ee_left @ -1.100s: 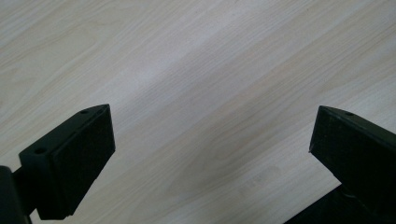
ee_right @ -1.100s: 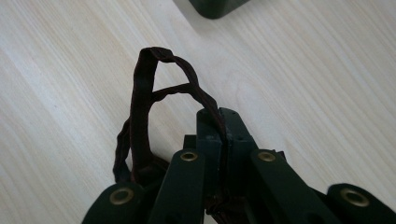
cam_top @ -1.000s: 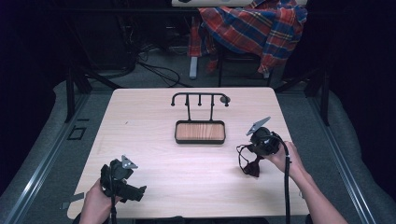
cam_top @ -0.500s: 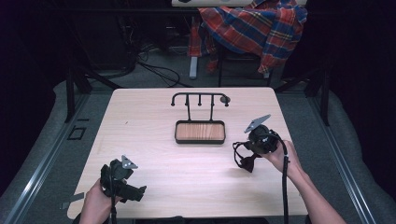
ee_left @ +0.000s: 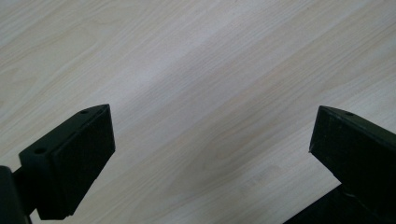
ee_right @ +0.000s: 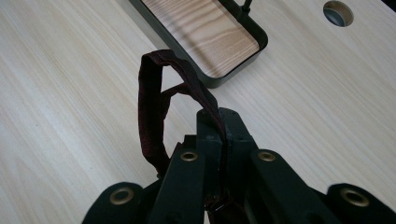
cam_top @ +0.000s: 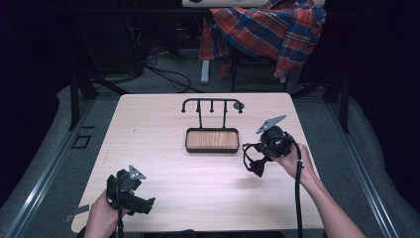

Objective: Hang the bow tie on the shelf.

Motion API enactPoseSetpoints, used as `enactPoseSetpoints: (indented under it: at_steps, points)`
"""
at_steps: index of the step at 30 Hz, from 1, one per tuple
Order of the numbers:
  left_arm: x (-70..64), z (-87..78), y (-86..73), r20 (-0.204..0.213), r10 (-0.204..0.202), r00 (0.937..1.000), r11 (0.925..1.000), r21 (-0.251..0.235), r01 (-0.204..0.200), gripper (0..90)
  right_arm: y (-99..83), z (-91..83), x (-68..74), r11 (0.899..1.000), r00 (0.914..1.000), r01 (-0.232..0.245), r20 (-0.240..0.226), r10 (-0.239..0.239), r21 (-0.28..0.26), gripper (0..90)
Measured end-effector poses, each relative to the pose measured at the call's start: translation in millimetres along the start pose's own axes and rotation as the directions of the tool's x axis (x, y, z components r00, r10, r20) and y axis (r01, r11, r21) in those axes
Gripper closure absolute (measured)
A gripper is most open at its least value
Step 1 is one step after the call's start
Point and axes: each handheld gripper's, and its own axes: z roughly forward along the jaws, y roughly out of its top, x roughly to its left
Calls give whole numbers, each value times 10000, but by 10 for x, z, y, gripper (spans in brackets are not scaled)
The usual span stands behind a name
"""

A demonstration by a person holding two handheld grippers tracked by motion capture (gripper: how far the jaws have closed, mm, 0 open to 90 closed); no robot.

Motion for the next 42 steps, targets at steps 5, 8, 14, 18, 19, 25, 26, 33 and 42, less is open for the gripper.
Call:
enactPoseSetpoints:
  at_steps: [5,8,14,18,19,25,26,33,42]
  points:
    - [3,-6,-5,-21,-29,10000,10000,-52,29,1,89,-4,-27,9998,9999,-84,140,86,-155,880]
    - [0,-4,-4,-15,-17,10000,10000,-34,17,1,153,-23,-32,9996,9997,-102,214,108,-270,880]
    - [6,-8,-5,1,-32,10000,10000,-36,32,1,275,-20,-31,9991,9996,-159,212,167,-398,880]
    - [4,-8,-6,-10,-11,10000,10000,-35,11,1,331,-3,-43,9992,9995,-168,266,178,-374,880]
    - [5,-9,-6,3,-17,10000,10000,-39,17,1,339,3,-46,9988,9993,-201,291,214,-446,880]
    - [3,-3,-5,-3,-14,10000,10000,-46,14,1,378,-1,-80,9984,9990,-285,328,301,-485,880]
    - [3,-4,-5,-5,-14,10000,10000,-46,14,1,386,3,-85,9983,9990,-300,328,317,-490,880]
    - [4,-3,-5,7,-8,10000,10000,-37,8,1,469,-23,-125,9971,9981,-424,427,452,-633,880]
    - [4,-4,-7,0,1,10000,10000,-40,-1,1,594,-82,-184,9934,9959,-677,537,729,-928,880]
